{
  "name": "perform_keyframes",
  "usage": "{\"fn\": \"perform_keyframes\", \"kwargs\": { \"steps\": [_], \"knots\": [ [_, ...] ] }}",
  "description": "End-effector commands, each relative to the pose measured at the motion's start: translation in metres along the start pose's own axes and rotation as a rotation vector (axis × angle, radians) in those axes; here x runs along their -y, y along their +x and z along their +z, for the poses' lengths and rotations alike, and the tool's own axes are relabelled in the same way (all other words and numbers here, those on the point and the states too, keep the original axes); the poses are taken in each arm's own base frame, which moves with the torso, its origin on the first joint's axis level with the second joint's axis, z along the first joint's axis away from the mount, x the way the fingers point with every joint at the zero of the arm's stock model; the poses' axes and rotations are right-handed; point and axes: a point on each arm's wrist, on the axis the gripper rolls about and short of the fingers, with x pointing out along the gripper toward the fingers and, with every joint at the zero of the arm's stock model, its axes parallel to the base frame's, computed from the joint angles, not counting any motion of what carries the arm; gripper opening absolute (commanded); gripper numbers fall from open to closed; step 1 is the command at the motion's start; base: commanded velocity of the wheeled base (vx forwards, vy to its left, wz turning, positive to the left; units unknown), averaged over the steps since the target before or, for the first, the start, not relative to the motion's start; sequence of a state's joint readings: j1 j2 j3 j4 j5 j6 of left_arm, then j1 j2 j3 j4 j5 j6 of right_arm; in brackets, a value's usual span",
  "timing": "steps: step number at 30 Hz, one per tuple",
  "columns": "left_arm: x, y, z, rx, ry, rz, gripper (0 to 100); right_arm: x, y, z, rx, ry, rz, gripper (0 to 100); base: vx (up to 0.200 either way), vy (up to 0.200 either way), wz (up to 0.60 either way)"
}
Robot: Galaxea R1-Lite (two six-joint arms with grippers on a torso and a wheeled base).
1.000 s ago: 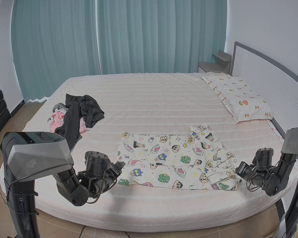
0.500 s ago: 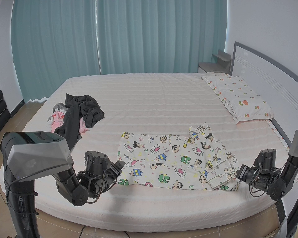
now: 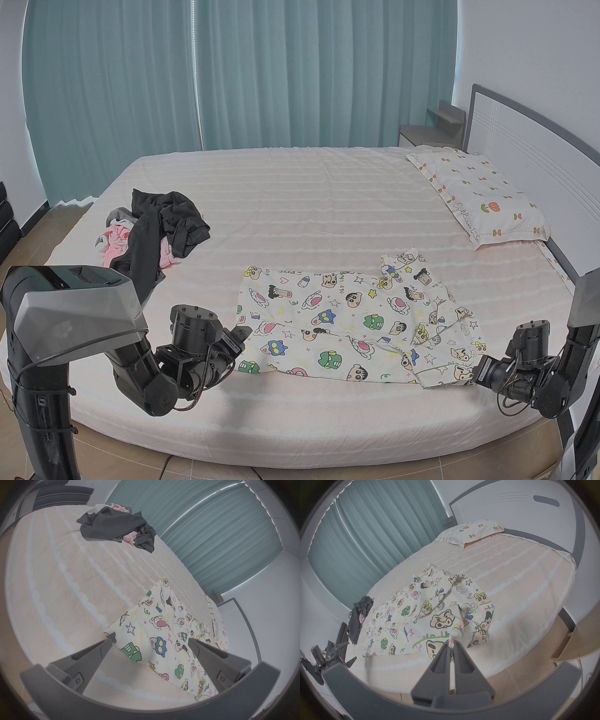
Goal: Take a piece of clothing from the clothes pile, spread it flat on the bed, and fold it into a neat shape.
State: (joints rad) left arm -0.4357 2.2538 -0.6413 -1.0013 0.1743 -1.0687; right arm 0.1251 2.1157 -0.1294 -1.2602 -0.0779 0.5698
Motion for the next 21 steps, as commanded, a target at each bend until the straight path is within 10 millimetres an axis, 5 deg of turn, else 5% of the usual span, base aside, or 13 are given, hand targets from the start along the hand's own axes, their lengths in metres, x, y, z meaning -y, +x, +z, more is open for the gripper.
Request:
{"fn": "perform_keyframes", "kwargs": {
  "steps": [1, 6, 11, 21],
  "knots": [
    [0.000, 0.000, 0.000, 0.001, -0.001, 0.000, 100, 0.009, 0.006, -0.015, -0.056, -0.012, -0.034, 100, 0.000, 0.000, 0.00],
    [0.000, 0.000, 0.000, 0.000, 0.000, 0.001, 100, 0.012, -0.008, -0.019, -0.021, -0.021, -0.006, 100, 0.000, 0.000, 0.00],
    [0.000, 0.000, 0.000, 0.001, -0.001, 0.000, 100, 0.023, -0.006, -0.001, 0.083, -0.017, 0.010, 100, 0.000, 0.000, 0.00],
    [0.000, 0.000, -0.001, -0.002, 0.000, 0.000, 100, 0.045, 0.056, 0.024, 0.058, -0.047, 0.237, 100, 0.000, 0.000, 0.00]
  ]
}}
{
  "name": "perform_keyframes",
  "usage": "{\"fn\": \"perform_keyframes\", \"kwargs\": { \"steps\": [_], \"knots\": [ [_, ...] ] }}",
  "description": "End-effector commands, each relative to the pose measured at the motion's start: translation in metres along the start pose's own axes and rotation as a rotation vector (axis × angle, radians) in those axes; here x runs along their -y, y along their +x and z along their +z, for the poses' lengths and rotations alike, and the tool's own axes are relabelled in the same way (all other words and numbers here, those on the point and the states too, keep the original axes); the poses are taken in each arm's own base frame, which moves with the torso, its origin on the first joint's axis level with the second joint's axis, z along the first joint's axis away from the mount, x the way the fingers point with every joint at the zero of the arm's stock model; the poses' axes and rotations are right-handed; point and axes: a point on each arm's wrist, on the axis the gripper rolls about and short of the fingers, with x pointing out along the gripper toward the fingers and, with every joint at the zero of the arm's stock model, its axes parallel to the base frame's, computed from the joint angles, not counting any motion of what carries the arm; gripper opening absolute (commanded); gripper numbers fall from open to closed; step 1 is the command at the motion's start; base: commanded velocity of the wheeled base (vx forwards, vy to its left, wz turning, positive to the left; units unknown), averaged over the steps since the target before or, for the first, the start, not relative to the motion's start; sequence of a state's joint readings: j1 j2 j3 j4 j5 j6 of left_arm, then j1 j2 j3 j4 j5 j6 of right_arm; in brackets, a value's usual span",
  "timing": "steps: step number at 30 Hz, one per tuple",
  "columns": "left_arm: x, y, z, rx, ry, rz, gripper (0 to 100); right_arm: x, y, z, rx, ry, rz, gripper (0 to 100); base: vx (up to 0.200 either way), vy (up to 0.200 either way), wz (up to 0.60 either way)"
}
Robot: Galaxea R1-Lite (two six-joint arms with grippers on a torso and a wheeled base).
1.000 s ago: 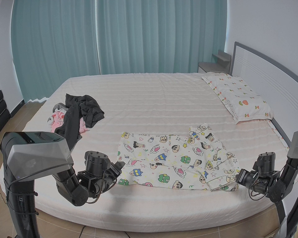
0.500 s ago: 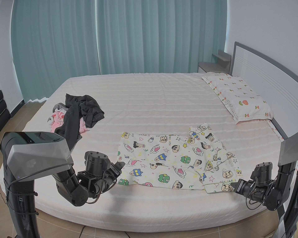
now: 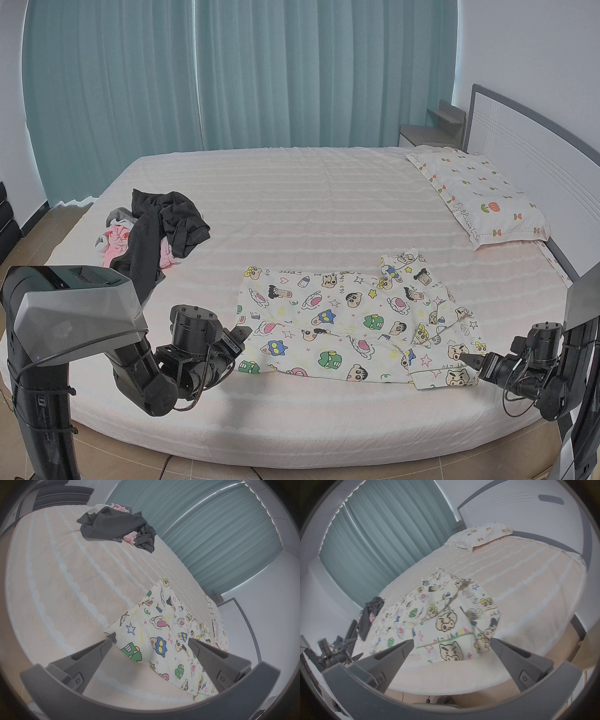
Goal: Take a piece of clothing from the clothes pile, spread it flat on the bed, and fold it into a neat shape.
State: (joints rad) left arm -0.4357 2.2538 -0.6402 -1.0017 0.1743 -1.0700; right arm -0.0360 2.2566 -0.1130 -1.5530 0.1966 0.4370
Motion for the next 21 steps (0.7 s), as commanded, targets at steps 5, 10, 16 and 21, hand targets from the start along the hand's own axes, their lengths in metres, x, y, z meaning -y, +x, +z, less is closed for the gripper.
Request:
{"fn": "perform_keyframes", "kwargs": {
  "steps": [5, 10, 16, 21],
  "knots": [
    [0.002, -0.001, -0.004, -0.008, 0.005, -0.005, 100, 0.039, 0.056, 0.011, 0.003, 0.008, 0.109, 100, 0.000, 0.000, 0.00],
    [0.002, -0.001, -0.004, -0.009, 0.006, -0.006, 100, 0.048, 0.062, 0.021, -0.018, 0.026, 0.193, 100, 0.000, 0.000, 0.00],
    [0.002, 0.000, -0.004, -0.009, 0.006, -0.005, 100, 0.054, 0.066, 0.021, -0.027, 0.031, 0.217, 100, 0.000, 0.000, 0.00],
    [0.001, 0.000, -0.005, -0.010, 0.005, -0.003, 100, 0.056, 0.074, 0.020, -0.030, 0.030, 0.218, 0, 0.000, 0.000, 0.00]
  ]
}}
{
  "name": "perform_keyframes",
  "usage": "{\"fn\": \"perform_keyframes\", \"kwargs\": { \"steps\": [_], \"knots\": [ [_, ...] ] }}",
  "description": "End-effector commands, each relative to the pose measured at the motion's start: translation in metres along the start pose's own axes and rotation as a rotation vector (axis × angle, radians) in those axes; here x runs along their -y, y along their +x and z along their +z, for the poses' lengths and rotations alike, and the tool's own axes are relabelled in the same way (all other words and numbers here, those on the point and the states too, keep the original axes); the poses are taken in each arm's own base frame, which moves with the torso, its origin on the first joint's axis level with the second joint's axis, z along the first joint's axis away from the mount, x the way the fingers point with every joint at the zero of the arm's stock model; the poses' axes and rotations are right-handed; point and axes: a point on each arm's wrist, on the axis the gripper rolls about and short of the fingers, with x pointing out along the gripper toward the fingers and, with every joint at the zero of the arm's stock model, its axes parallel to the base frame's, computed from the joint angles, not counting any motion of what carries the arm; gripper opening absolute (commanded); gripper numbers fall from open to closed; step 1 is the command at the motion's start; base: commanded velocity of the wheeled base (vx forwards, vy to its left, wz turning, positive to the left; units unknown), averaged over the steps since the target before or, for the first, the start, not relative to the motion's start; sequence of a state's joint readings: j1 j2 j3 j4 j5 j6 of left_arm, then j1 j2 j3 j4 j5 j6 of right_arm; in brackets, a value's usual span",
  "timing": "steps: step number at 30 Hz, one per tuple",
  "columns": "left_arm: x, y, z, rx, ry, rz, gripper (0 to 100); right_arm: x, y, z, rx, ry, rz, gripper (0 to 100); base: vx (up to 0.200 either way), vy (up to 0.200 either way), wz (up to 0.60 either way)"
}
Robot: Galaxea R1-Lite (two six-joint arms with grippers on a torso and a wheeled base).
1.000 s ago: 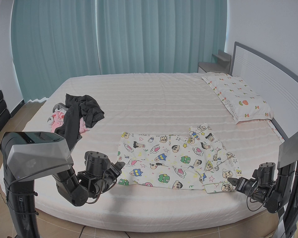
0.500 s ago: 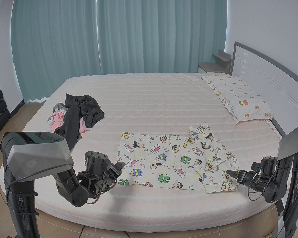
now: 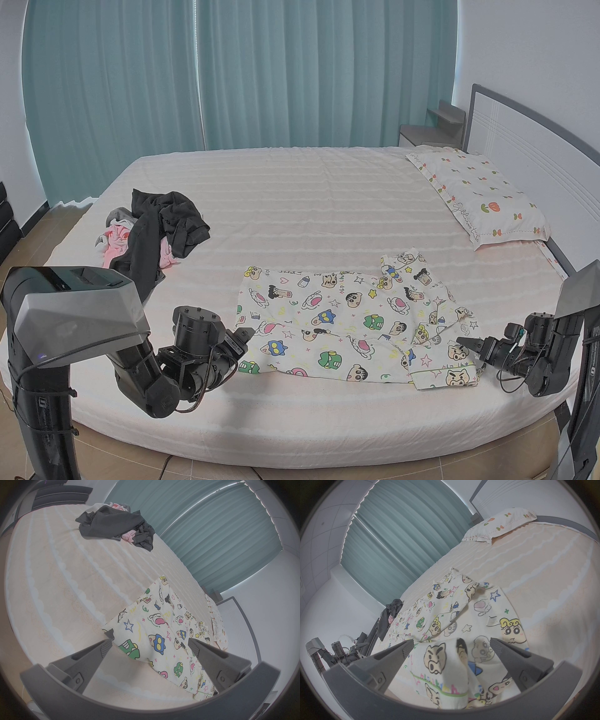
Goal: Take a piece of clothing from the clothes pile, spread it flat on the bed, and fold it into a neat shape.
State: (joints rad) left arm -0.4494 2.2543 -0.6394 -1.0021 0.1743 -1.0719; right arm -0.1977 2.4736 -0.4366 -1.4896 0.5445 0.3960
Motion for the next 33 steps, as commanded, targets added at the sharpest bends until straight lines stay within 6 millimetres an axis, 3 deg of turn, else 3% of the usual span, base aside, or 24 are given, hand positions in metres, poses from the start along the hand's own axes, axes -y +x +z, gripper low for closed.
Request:
{"fn": "perform_keyframes", "kwargs": {
  "steps": [1, 12, 17, 33],
  "knots": [
    [-0.001, 0.001, -0.001, -0.001, 0.000, 0.002, 100, 0.006, 0.007, -0.003, -0.012, 0.006, -0.004, 0, 0.000, 0.000, 0.00],
    [-0.001, 0.001, -0.001, -0.001, 0.000, 0.002, 100, 0.005, 0.007, -0.004, -0.023, -0.022, -0.006, 0, 0.000, 0.000, 0.00],
    [-0.001, 0.001, -0.001, -0.001, 0.000, 0.002, 100, 0.005, -0.001, 0.015, 0.064, -0.047, 0.037, 0, 0.000, 0.000, 0.00],
    [-0.002, 0.002, -0.001, 0.004, 0.001, 0.010, 100, 0.009, 0.007, 0.024, 0.113, -0.071, 0.039, 0, 0.000, 0.000, 0.00]
  ]
}}
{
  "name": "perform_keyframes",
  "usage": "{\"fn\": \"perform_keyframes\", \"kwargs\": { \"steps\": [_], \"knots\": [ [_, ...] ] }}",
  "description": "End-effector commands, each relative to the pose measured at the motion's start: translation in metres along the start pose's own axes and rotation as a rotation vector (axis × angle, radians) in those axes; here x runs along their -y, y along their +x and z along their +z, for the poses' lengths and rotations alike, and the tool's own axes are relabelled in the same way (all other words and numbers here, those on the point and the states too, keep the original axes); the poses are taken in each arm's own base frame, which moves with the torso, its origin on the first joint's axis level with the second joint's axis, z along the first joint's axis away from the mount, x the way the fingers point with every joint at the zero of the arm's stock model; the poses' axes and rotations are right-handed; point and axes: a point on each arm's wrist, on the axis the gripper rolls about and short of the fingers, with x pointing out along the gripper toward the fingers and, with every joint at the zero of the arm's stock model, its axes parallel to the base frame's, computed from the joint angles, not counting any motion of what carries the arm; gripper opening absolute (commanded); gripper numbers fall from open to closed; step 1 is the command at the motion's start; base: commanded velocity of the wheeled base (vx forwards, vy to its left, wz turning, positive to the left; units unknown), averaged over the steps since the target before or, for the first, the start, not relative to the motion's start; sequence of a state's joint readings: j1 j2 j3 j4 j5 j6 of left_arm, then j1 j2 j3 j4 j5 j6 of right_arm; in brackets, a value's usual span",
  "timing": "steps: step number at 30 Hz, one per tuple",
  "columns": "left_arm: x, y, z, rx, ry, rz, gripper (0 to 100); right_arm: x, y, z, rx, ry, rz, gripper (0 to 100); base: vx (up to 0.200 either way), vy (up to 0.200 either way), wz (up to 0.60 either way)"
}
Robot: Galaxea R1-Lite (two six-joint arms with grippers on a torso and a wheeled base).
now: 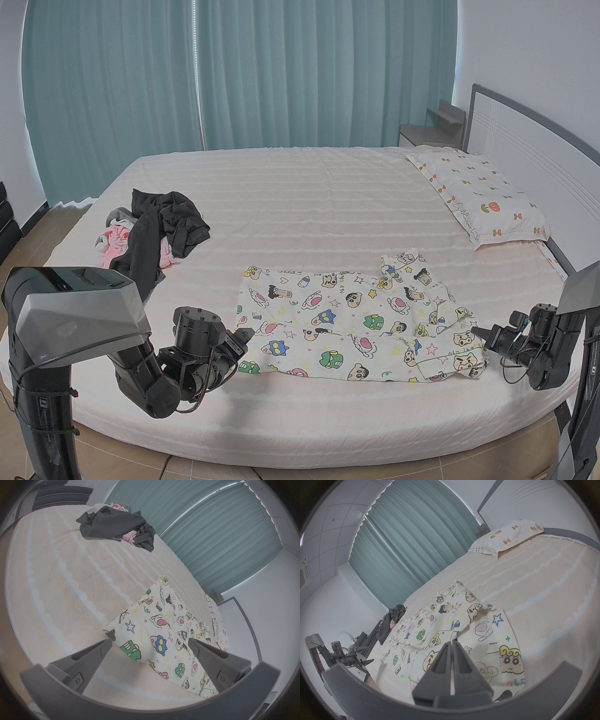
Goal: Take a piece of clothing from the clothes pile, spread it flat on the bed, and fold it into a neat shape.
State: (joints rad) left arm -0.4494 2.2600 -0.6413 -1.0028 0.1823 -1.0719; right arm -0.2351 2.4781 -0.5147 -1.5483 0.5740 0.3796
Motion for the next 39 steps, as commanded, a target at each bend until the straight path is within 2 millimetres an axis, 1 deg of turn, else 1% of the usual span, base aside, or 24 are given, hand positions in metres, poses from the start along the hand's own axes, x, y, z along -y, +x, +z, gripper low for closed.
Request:
{"fn": "perform_keyframes", "kwargs": {
  "steps": [1, 3, 4, 11, 13, 15, 16, 17, 18, 19, 20, 21, 23, 24, 25, 26, 27, 28, 29, 30, 31, 36, 37, 39],
  "knots": [
    [-0.001, 0.001, -0.001, -0.002, 0.000, 0.003, 100, 0.002, 0.003, -0.003, -0.005, 0.002, -0.004, 0, 0.000, 0.000, 0.00],
    [-0.001, 0.001, -0.001, -0.002, 0.000, 0.003, 100, 0.004, 0.004, -0.004, -0.005, 0.004, -0.005, 0, 0.000, 0.000, 0.00],
    [-0.001, 0.001, -0.001, -0.002, 0.000, 0.003, 100, 0.005, 0.004, -0.004, -0.006, 0.005, -0.007, 100, 0.000, 0.000, 0.00],
    [0.003, -0.003, 0.000, 0.003, 0.002, -0.010, 100, 0.003, 0.002, -0.002, 0.007, -0.001, -0.008, 100, 0.000, 0.000, 0.00],
    [0.017, -0.015, 0.003, 0.028, 0.008, -0.055, 100, -0.006, -0.005, 0.008, 0.038, -0.017, -0.009, 100, 0.000, 0.000, 0.00],
    [0.025, -0.022, 0.003, 0.035, 0.015, -0.085, 100, -0.012, -0.012, 0.011, 0.046, -0.023, -0.016, 100, 0.000, 0.000, 0.00],
    [0.035, -0.031, 0.007, 0.045, 0.024, -0.119, 100, -0.021, -0.020, 0.014, 0.051, -0.027, -0.015, 100, 0.000, 0.000, 0.00],
    [0.039, -0.036, 0.009, 0.045, 0.039, -0.135, 100, -0.025, -0.024, 0.015, 0.049, -0.027, -0.012, 100, 0.000, 0.000, 0.00],
    [0.041, -0.039, 0.011, 0.046, 0.067, -0.144, 100, -0.030, -0.030, 0.015, 0.046, -0.025, -0.012, 100, 0.000, 0.000, 0.00],
    [0.041, -0.039, 0.011, 0.047, 0.070, -0.145, 100, -0.030, -0.031, 0.015, 0.046, -0.025, -0.012, 100, 0.000, 0.000, 0.00],
    [0.042, -0.040, 0.015, 0.047, 0.136, -0.151, 100, -0.036, -0.040, 0.014, 0.036, -0.017, -0.011, 100, 0.000, 0.000, 0.00],
    [0.042, -0.040, 0.016, 0.046, 0.150, -0.154, 100, -0.038, -0.042, 0.013, 0.031, -0.013, -0.011, 100, 0.000, 0.000, 0.00],
    [0.038, -0.039, 0.026, 0.014, 0.248, -0.184, 100, -0.042, -0.049, 0.006, 0.000, 0.027, -0.013, 100, 0.000, 0.000, 0.00],
    [0.038, -0.039, 0.026, 0.014, 0.248, -0.184, 100, -0.042, -0.049, 0.006, 0.000, 0.027, -0.013, 100, 0.000, 0.000, 0.00],
    [0.032, -0.036, 0.036, -0.042, 0.341, -0.218, 100, -0.042, -0.050, 0.001, -0.021, 0.053, -0.016, 100, 0.000, 0.000, 0.00],
    [0.027, -0.033, 0.042, -0.080, 0.389, -0.224, 100, -0.042, -0.050, -0.001, -0.028, 0.060, -0.017, 100, 0.000, 0.000, 0.00],
    [0.023, -0.031, 0.047, -0.108, 0.424, -0.223, 100, -0.041, -0.050, -0.002, -0.032, 0.064, -0.019, 100, 0.000, 0.000, 0.00],
    [0.023, -0.031, 0.047, -0.108, 0.424, -0.223, 100, -0.041, -0.050, -0.002, -0.032, 0.064, -0.019, 100, 0.000, 0.000, 0.00],
    [0.019, -0.025, 0.056, -0.169, 0.476, -0.224, 100, -0.041, -0.051, -0.004, -0.043, 0.074, -0.019, 100, 0.000, 0.000, 0.00],
    [0.014, -0.018, 0.061, -0.216, 0.501, -0.212, 100, -0.042, -0.052, -0.007, -0.054, 0.078, -0.019, 100, 0.000, 0.000, 0.00],
    [0.012, -0.016, 0.061, -0.230, 0.511, -0.209, 100, -0.042, -0.052, -0.007, -0.057, 0.079, -0.019, 100, 0.000, 0.000, 0.00],
    [-0.007, 0.015, 0.077, -0.306, 0.637, -0.150, 100, -0.049, -0.056, -0.015, -0.108, 0.081, 0.021, 100, 0.000, 0.000, 0.00],
    [-0.009, 0.017, 0.077, -0.311, 0.645, -0.147, 100, -0.050, -0.057, -0.016, -0.111, 0.082, 0.021, 100, 0.000, 0.000, 0.00],
    [-0.018, 0.030, 0.077, -0.334, 0.648, -0.136, 100, -0.052, -0.057, -0.019, -0.125, 0.082, 0.022, 100, 0.000, 0.000, 0.00]
  ]
}}
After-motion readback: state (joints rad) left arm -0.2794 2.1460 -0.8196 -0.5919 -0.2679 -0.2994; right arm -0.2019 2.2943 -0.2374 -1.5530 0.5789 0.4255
